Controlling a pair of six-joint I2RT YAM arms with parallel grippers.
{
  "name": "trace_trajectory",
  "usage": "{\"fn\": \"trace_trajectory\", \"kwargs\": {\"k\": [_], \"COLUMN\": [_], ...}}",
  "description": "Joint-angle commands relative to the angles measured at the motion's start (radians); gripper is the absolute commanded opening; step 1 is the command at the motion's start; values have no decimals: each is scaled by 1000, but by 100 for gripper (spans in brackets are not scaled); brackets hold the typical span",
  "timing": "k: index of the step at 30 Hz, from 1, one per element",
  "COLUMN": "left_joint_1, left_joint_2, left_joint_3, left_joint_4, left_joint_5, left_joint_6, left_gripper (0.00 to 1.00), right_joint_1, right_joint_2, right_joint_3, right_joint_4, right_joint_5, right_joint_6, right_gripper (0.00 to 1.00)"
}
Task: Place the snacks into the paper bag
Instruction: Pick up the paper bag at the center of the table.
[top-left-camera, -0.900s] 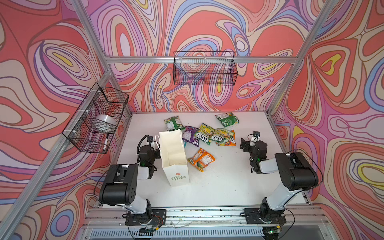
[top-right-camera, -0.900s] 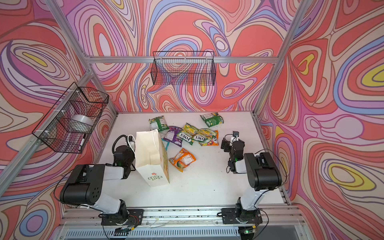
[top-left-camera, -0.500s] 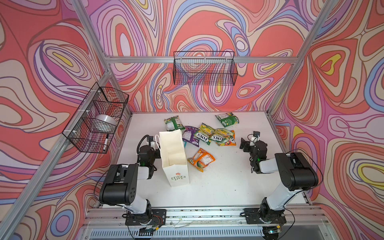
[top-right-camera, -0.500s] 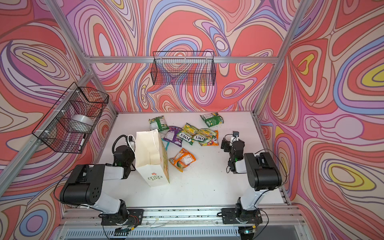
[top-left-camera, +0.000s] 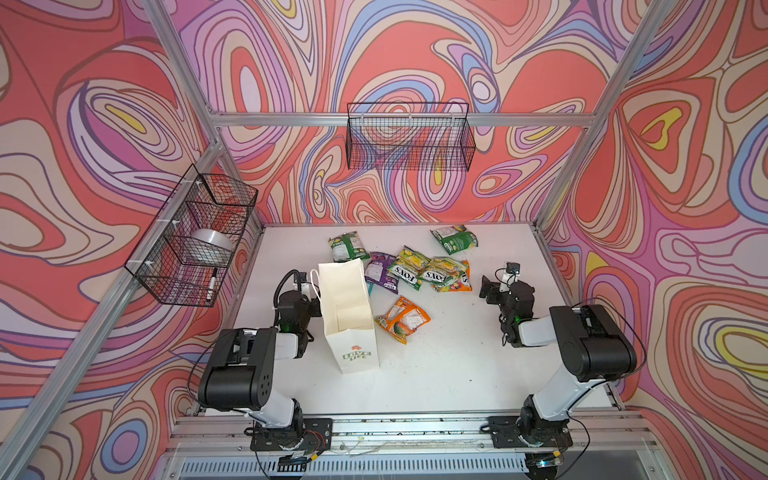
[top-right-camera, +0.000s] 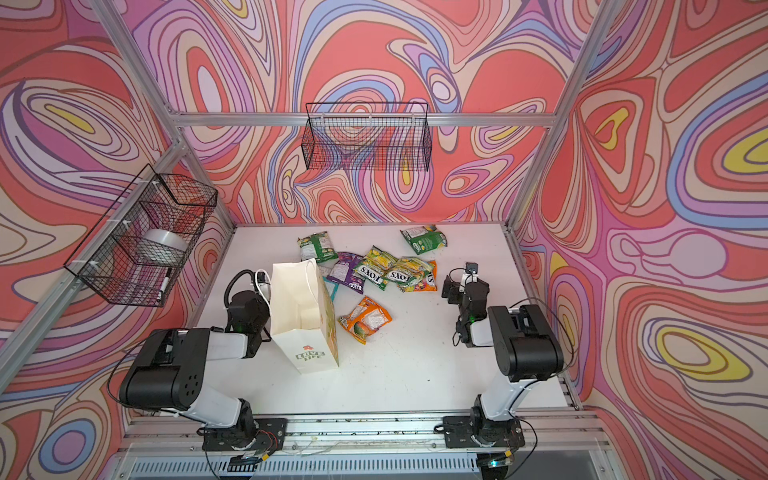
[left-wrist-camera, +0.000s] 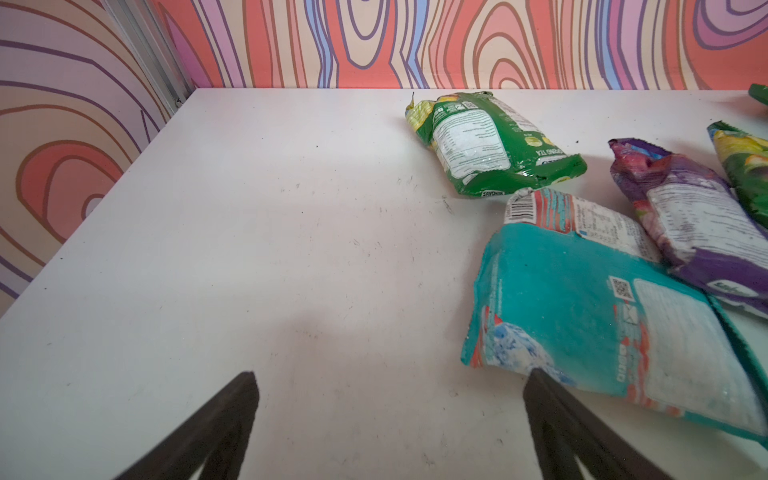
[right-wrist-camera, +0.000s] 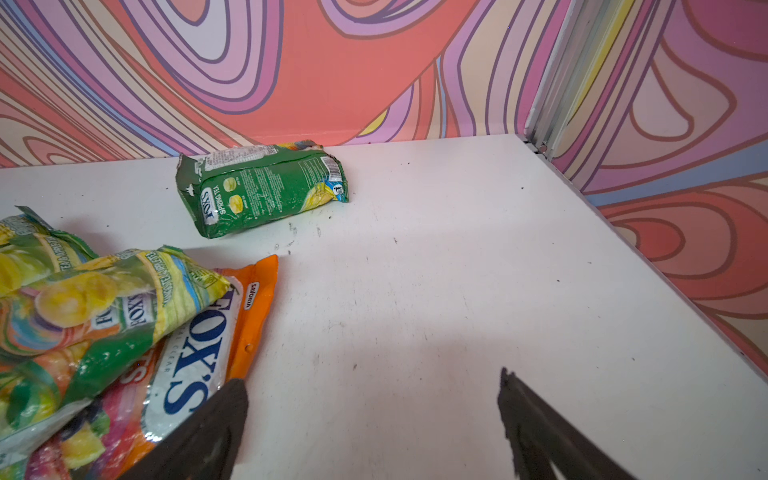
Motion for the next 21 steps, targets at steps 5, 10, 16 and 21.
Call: {"fn": "trace_trajectory", "kwargs": {"k": [5,10,16,21], "left_joint_1": [5,8,5,5], "left_joint_2": [-10,-32,-554,-861], "left_joint_3": [-22,-37,-41,286], "left_joint_4": [58,76,-409,-1224], "left_joint_5": [-77,-121,-458,-471], "left_joint_6": [-35,-52,-270,-563], "left_gripper": [100,100,100,100], "right_joint_1": [-4,-4,-3,-4], "right_joint_2": [4,4,-305,-480], "right_joint_3": [3,3,60,251], "right_joint_4": [5,5,-335,-726], "right_joint_5": [-6,-6,298,259], "right_joint_6": [2,5,172,399], "right_gripper": [98,98,98,98]}}
